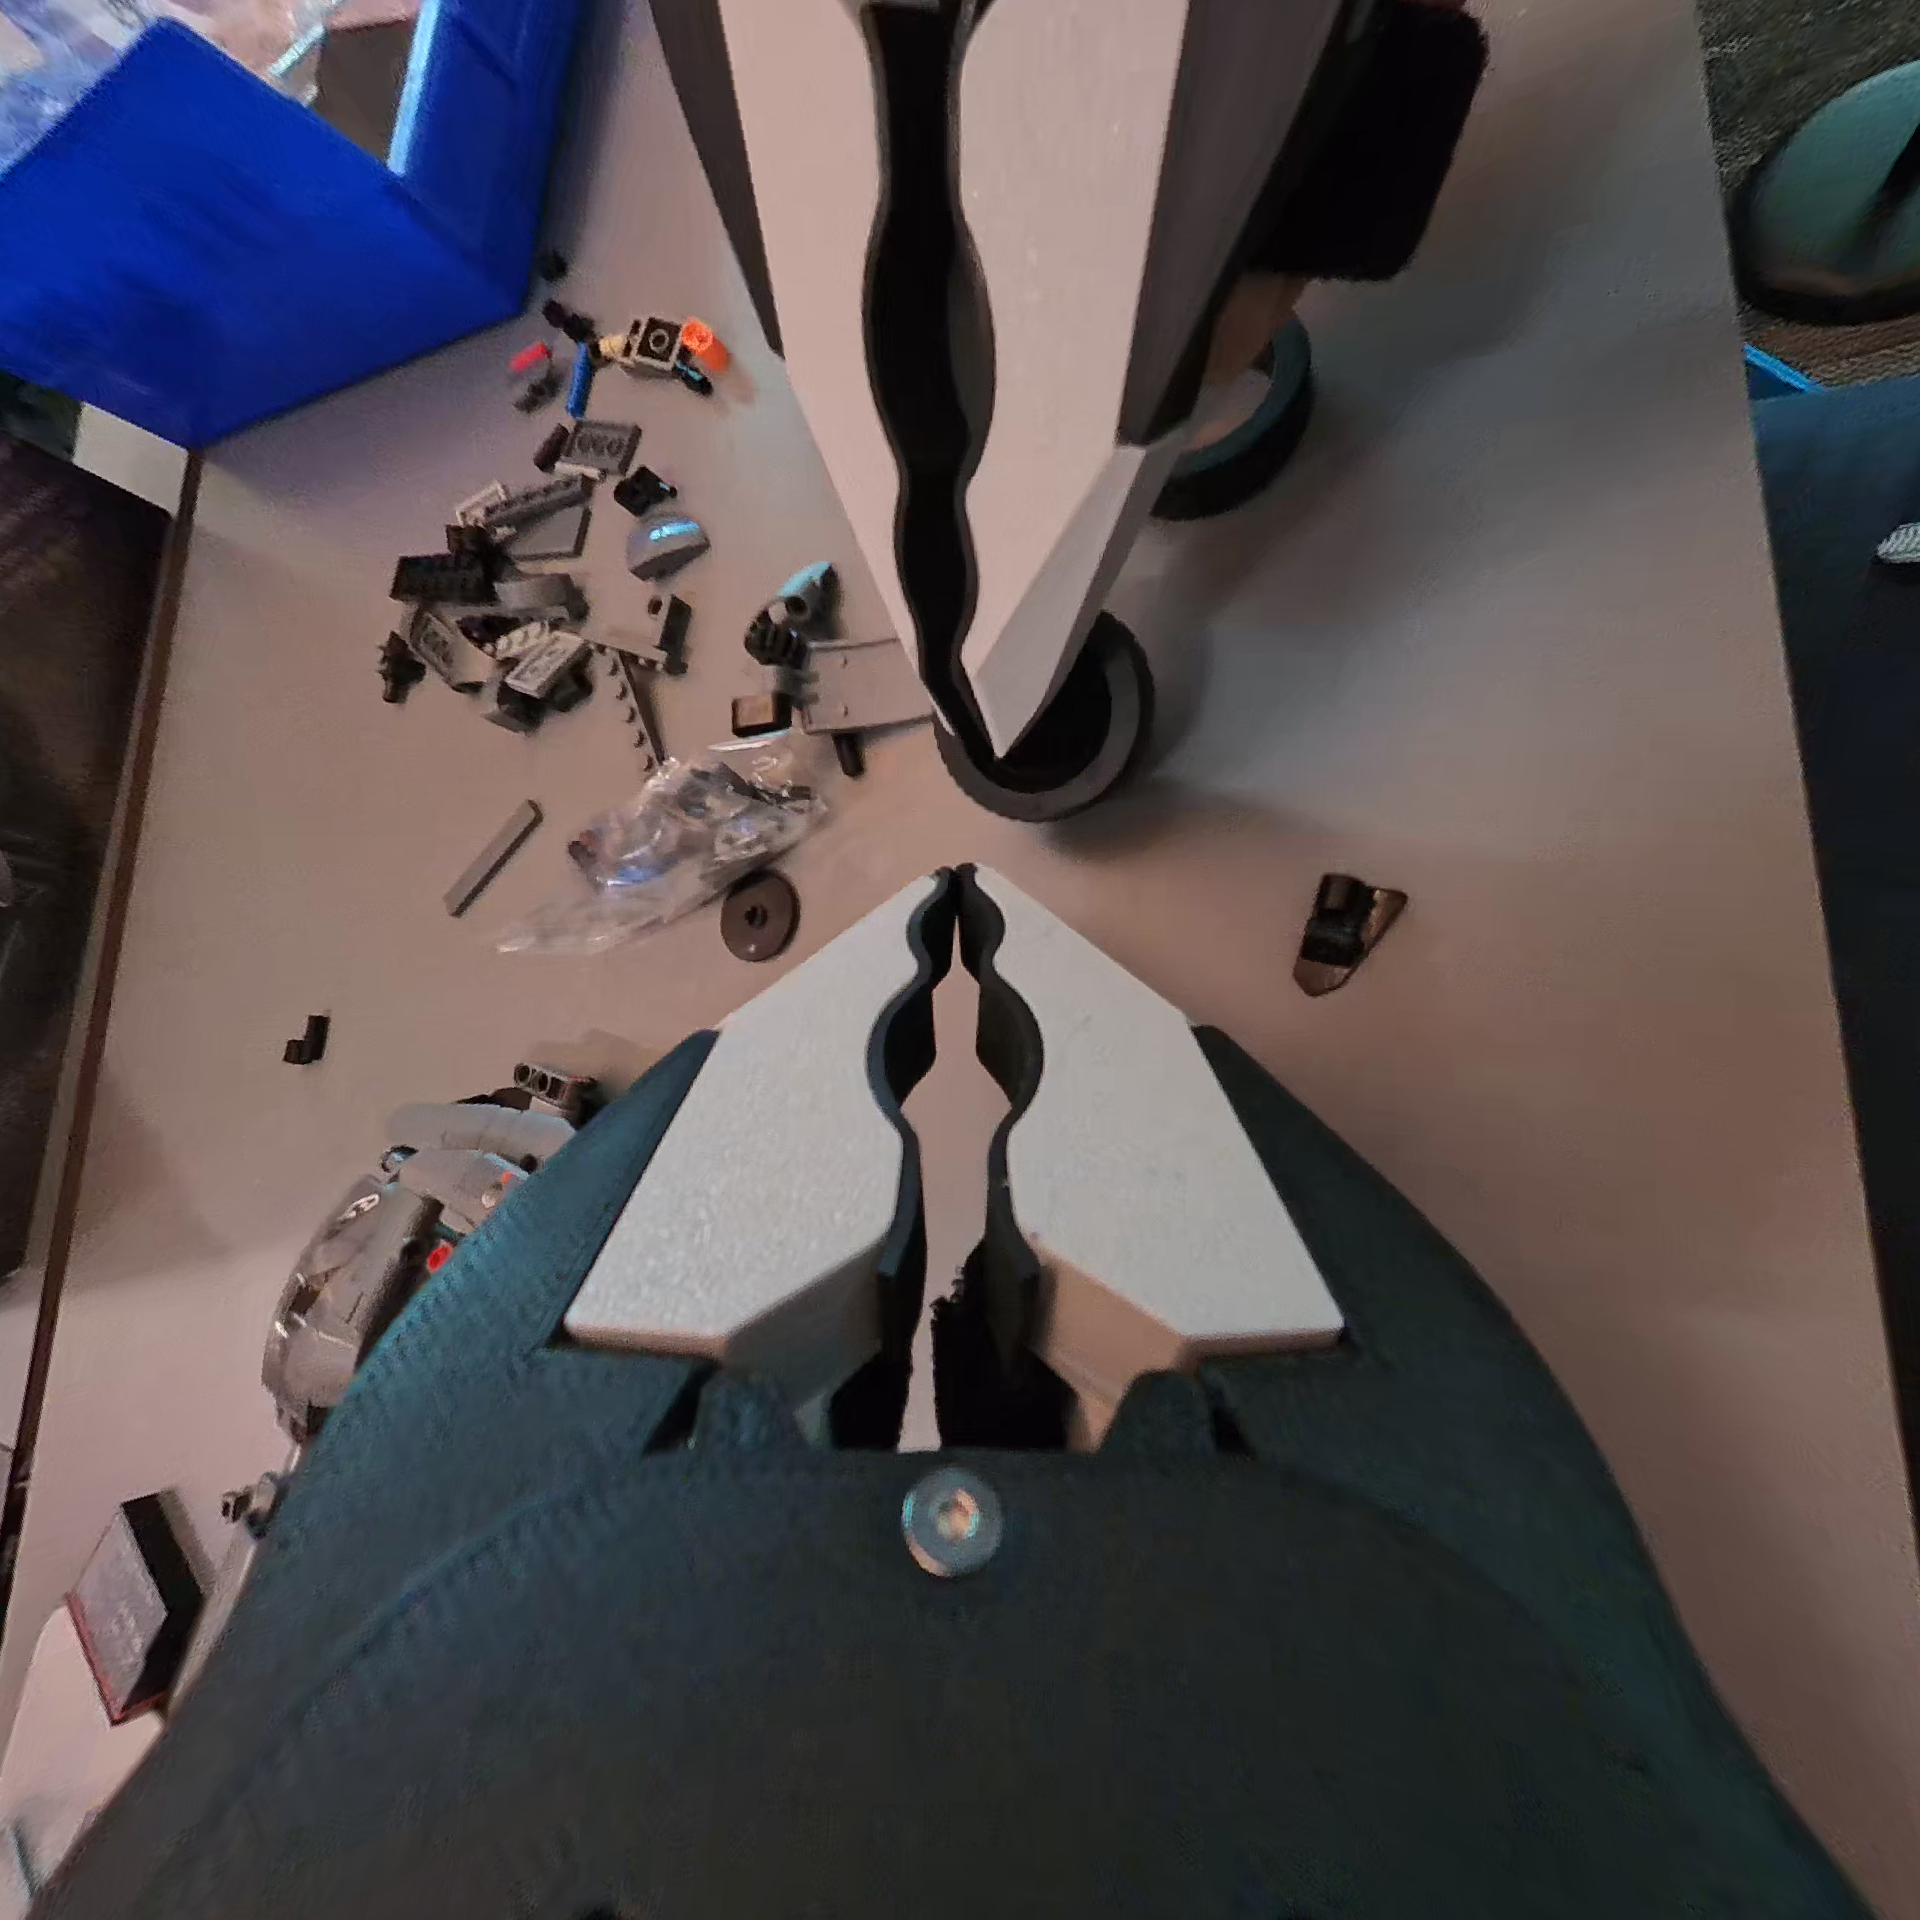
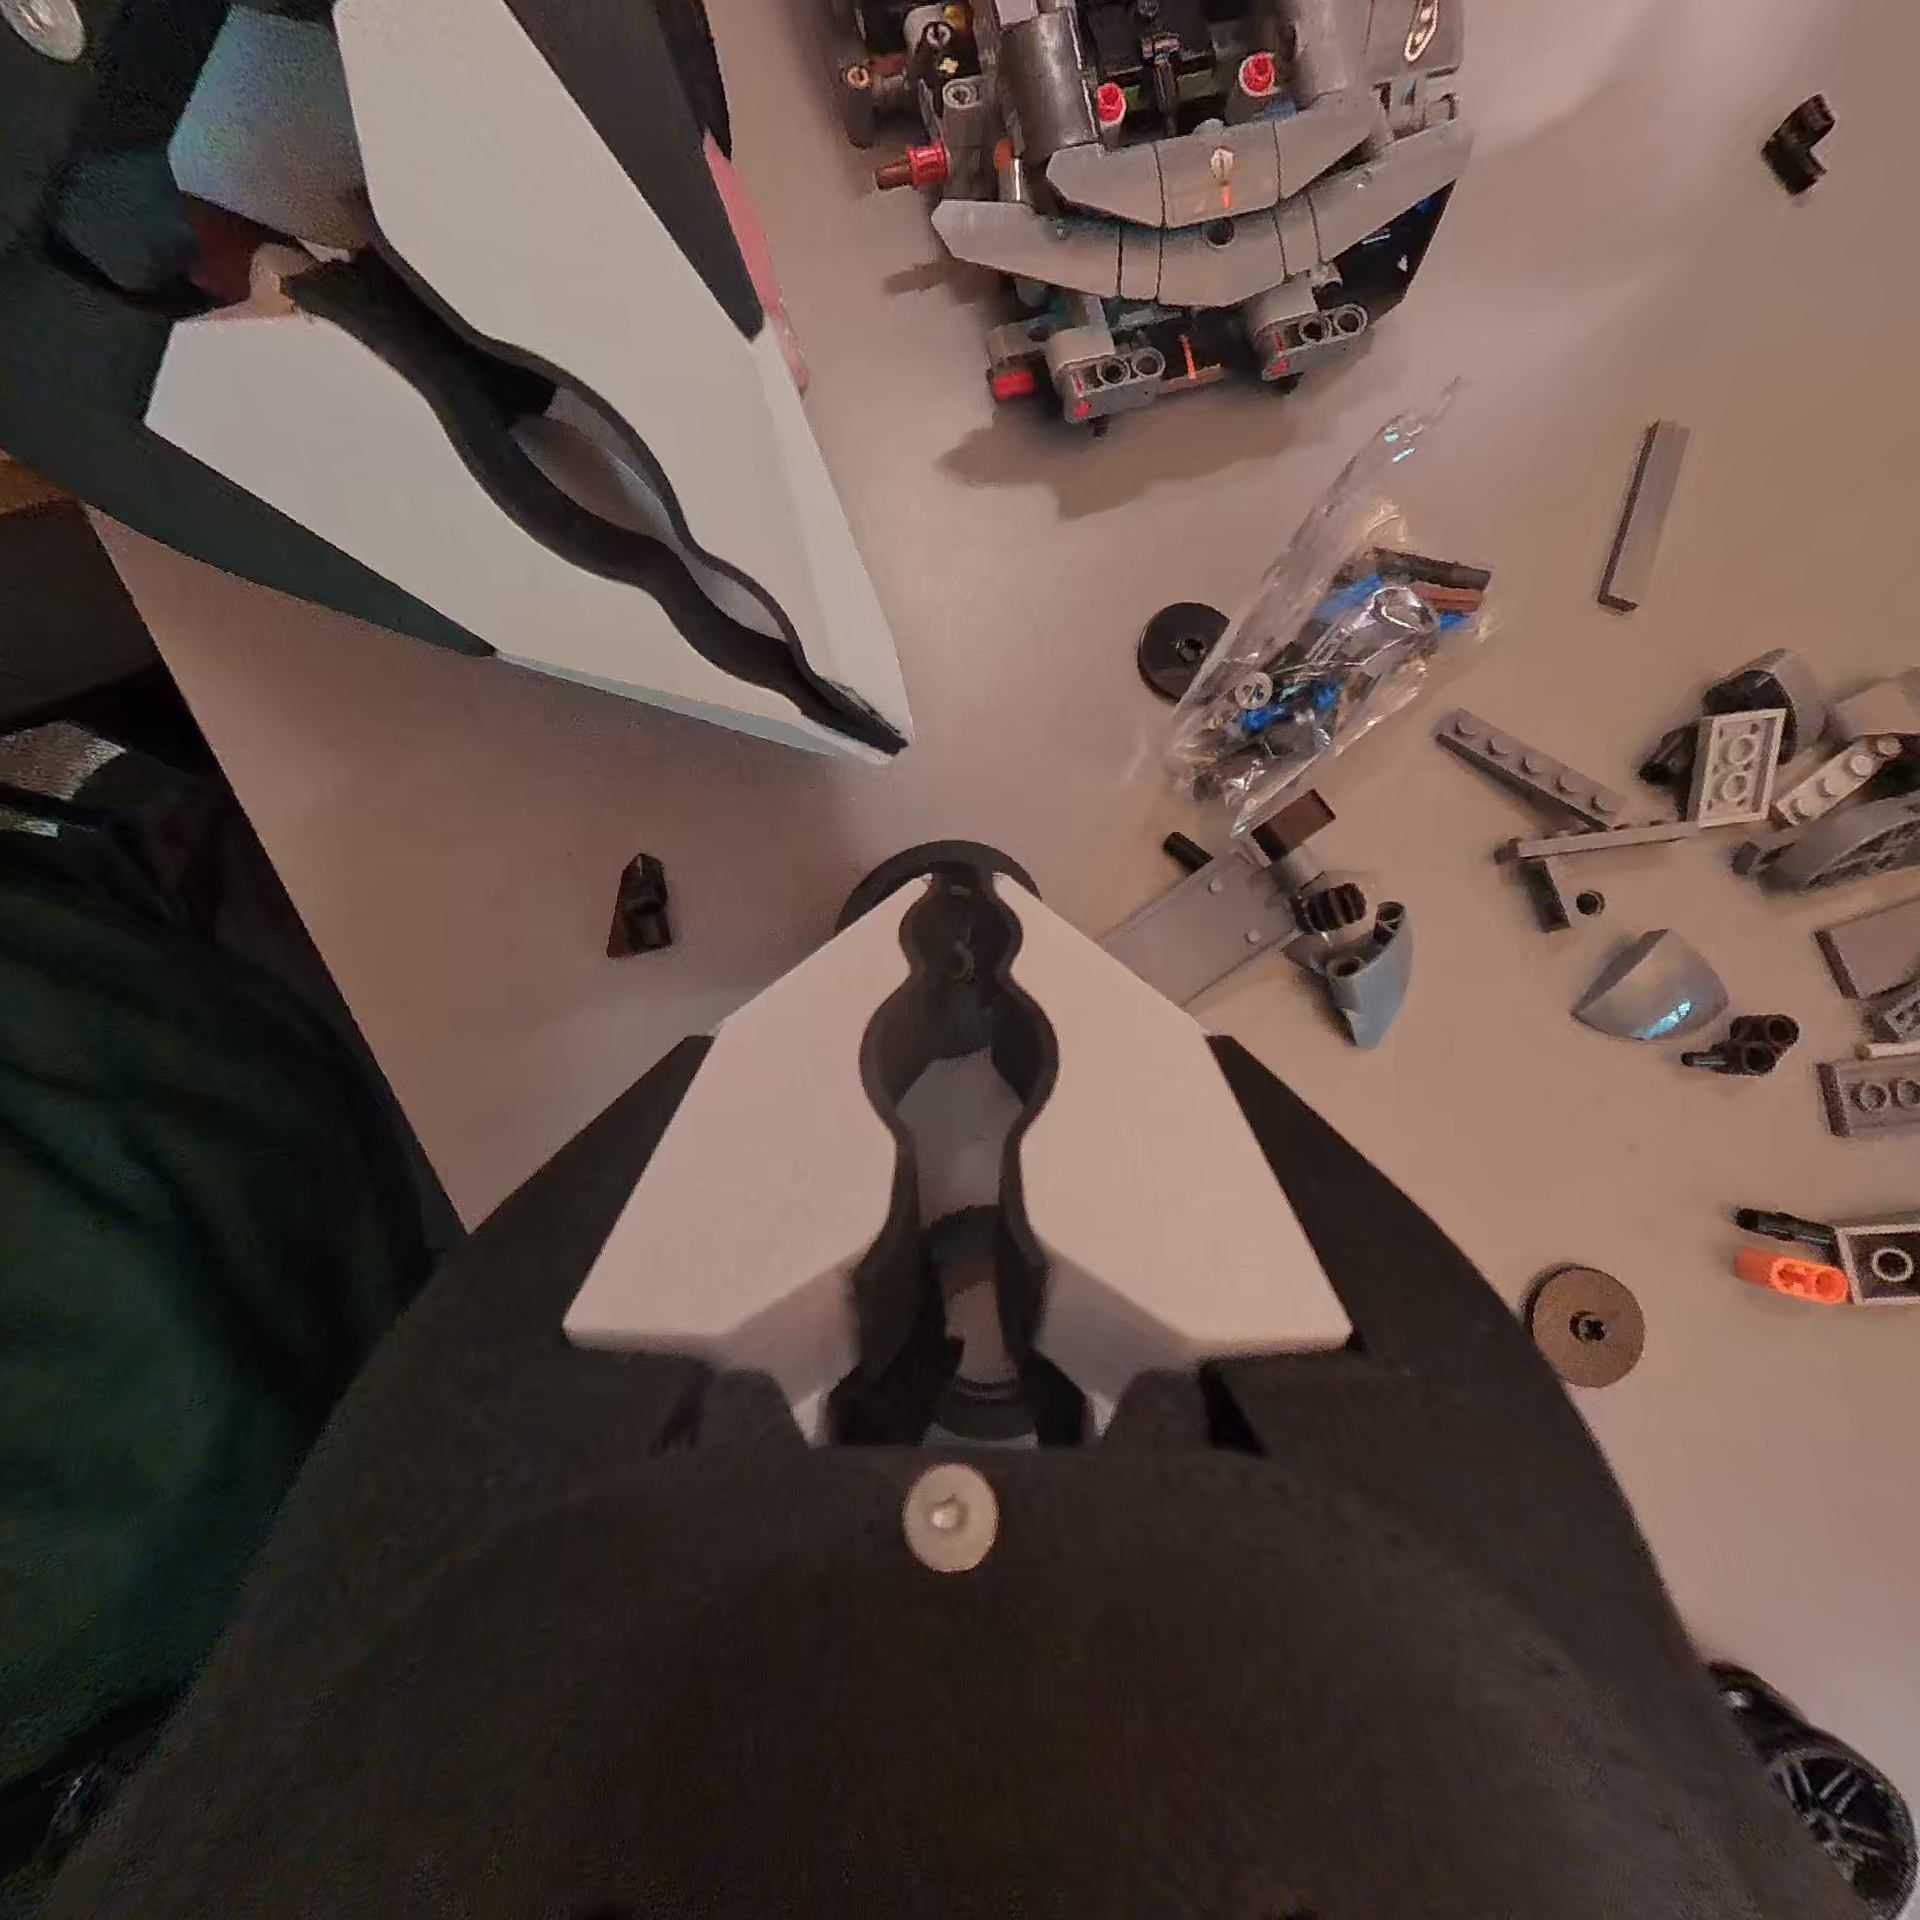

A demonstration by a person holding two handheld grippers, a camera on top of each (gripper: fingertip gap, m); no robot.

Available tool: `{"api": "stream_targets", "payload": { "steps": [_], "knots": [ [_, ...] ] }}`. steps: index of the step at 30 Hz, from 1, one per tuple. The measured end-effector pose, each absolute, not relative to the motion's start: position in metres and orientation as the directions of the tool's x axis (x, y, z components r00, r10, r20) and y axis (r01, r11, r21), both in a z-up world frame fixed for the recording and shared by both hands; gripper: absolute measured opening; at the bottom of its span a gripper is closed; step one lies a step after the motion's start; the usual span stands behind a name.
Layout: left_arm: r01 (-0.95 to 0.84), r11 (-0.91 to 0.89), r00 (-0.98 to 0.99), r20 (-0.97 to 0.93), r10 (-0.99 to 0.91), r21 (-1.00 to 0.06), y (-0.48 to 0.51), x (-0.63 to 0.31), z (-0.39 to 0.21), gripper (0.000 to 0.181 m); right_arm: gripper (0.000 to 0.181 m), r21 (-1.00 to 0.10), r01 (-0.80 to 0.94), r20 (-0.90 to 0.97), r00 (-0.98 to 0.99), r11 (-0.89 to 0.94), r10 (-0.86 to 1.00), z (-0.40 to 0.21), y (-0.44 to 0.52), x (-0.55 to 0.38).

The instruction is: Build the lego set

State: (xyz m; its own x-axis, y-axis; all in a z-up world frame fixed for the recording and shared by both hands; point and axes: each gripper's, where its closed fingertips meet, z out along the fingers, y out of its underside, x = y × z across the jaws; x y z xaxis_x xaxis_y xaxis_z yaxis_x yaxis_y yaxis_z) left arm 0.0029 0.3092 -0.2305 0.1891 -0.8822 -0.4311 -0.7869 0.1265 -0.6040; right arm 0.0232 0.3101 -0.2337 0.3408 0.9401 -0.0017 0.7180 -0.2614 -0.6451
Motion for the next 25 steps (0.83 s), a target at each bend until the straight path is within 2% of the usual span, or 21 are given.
{"api": "stream_targets", "payload": {
  "steps": [6, 15, 25],
  "knots": [
    [-0.767, 0.178, 0.134, -0.425, -0.895, -0.617, 0.298, 0.023, -0.218, 0.000, 0.005, -0.699, 0.667, -0.004, 0.358, -0.258, 0.934, -0.217, 0.307, 0.034],
    [-0.856, 0.222, 0.019, -0.460, -0.888, -0.466, 0.307, 0.037, -0.244, 0.000, 0.014, -0.680, 0.658, -0.022, 0.420, -0.322, 0.907, -0.224, 0.306, 0.051],
    [-0.882, 0.152, 0.062, -0.430, -0.901, -0.446, 0.299, 0.035, -0.246, 0.000, 0.017, -0.632, 0.666, -0.081, 0.452, -0.396, 0.889, -0.233, 0.307, 0.044]
  ]
}}
